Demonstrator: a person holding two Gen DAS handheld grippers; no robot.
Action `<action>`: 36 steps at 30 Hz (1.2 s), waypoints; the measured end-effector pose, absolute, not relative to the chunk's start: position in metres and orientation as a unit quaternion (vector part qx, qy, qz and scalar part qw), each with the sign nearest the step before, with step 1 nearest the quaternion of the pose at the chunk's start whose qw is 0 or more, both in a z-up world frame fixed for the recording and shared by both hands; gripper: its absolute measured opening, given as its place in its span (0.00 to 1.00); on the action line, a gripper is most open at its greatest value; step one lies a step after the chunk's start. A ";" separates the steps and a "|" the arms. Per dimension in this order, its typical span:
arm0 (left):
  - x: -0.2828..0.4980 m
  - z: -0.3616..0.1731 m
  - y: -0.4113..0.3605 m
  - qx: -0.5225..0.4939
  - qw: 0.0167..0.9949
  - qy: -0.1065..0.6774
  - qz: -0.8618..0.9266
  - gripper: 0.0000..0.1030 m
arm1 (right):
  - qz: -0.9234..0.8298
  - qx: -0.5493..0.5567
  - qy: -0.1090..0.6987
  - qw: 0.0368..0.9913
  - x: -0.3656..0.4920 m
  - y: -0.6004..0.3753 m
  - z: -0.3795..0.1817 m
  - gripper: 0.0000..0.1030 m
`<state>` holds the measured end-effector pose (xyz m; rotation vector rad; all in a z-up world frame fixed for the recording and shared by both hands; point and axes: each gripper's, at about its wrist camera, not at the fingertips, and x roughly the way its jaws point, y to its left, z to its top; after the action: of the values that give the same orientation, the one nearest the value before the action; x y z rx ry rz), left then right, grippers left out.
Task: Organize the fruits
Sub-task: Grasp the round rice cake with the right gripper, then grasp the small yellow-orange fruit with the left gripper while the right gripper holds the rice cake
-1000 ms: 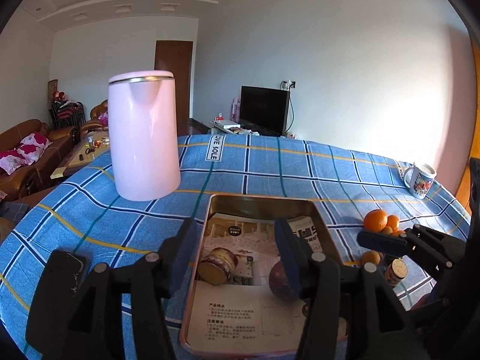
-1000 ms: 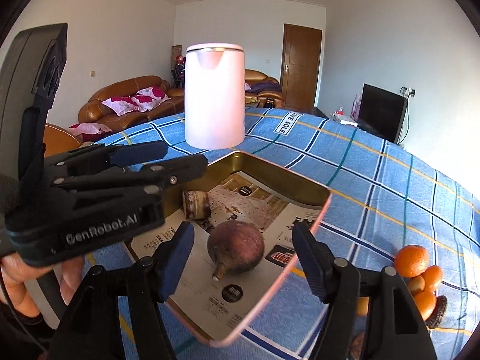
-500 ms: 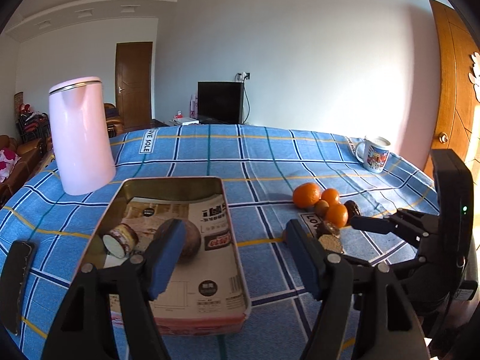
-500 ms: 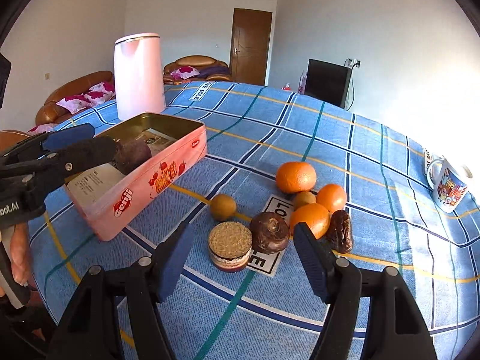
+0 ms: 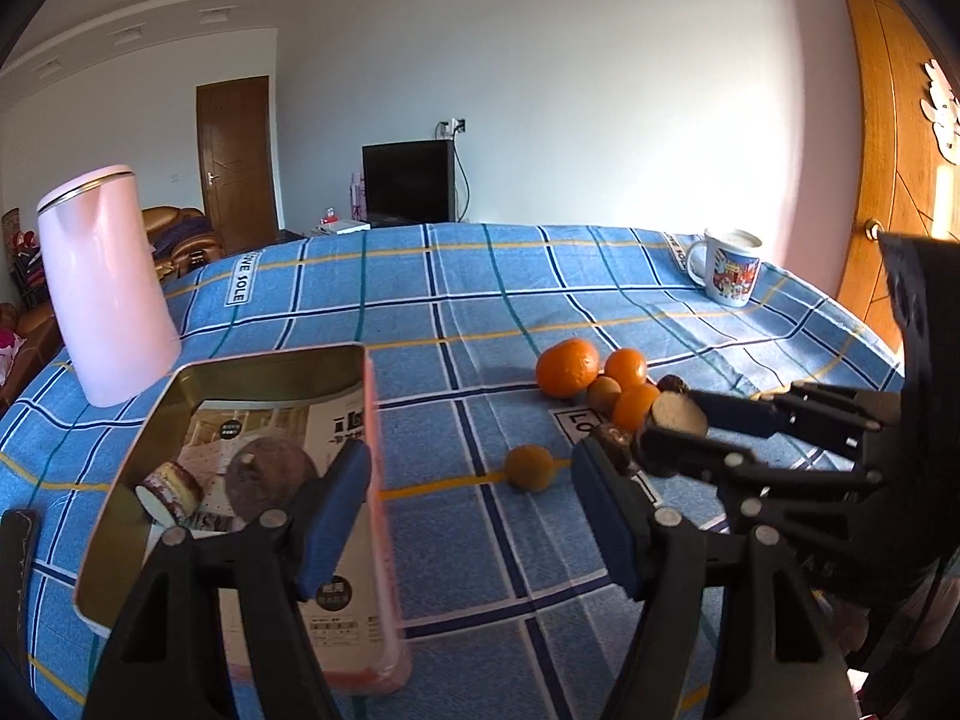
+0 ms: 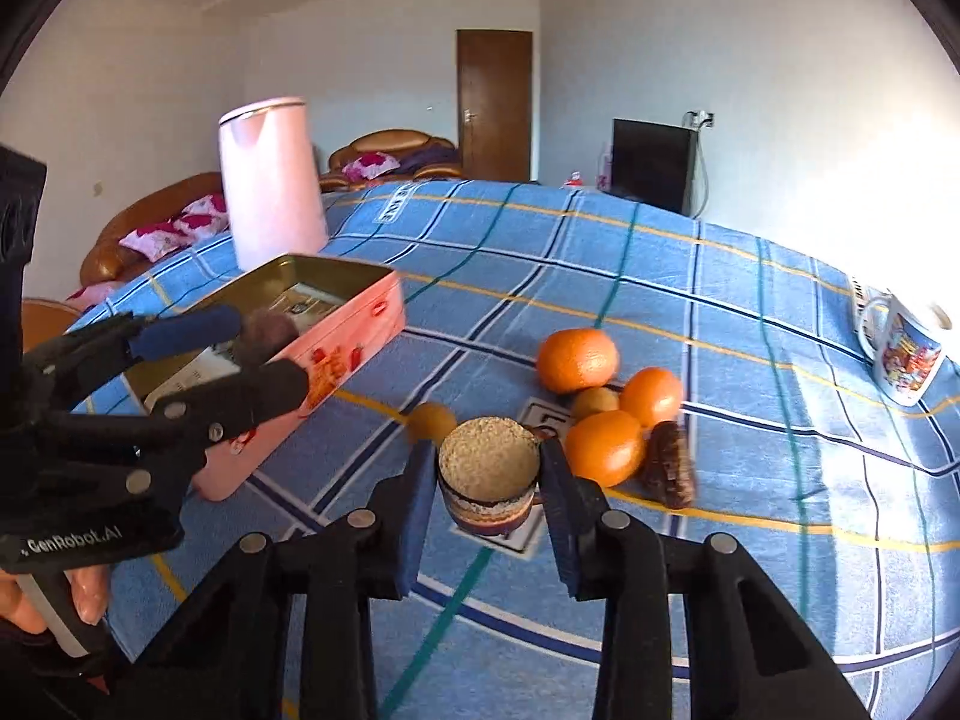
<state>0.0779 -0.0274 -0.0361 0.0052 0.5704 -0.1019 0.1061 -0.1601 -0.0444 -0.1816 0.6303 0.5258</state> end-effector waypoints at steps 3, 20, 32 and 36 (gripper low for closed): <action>0.091 -0.041 -0.042 0.010 0.953 0.297 -0.059 0.69 | 0.230 -0.064 0.294 0.925 0.112 -0.184 -0.038 0.35; 0.135 -0.059 -0.052 0.012 0.926 0.371 -0.076 0.50 | 0.206 -0.034 0.293 0.933 0.128 -0.210 -0.040 0.36; 0.151 -0.076 -0.065 0.029 0.899 0.426 -0.101 0.28 | 0.213 -0.031 0.302 0.929 0.131 -0.210 -0.043 0.36; 0.147 -0.071 -0.057 0.005 0.903 0.415 -0.109 0.28 | 0.215 -0.022 0.298 0.930 0.131 -0.213 -0.041 0.36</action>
<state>0.1472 -0.0569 -0.0713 0.0103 0.8573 -0.2261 0.1309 -0.2131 -0.0415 -0.0457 0.6112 0.4413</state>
